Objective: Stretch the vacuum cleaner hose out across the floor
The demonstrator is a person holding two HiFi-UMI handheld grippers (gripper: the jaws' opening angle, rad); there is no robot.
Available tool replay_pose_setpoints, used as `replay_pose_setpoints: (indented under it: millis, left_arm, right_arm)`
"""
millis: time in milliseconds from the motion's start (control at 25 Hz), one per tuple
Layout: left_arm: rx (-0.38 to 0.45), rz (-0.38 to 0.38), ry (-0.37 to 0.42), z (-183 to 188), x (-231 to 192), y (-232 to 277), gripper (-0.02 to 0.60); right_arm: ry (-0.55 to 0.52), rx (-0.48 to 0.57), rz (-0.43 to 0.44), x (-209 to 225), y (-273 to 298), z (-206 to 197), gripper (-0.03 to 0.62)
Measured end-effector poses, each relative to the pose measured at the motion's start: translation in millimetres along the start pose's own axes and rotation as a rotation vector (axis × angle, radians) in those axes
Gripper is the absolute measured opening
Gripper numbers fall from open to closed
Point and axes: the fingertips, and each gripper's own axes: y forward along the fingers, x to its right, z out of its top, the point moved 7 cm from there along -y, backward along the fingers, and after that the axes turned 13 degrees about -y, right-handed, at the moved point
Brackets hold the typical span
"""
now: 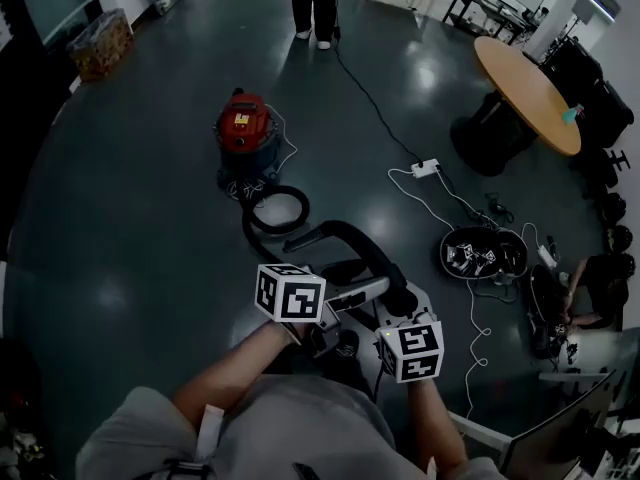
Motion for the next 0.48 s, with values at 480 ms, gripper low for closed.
replay_pose_setpoints:
  millis: [480]
  left_arm:
    - [-0.097,0.062,-0.026,-83,2,-53,0.323]
  right_arm:
    - [0.149,0.016,-0.054,-104,-44,-44,0.103]
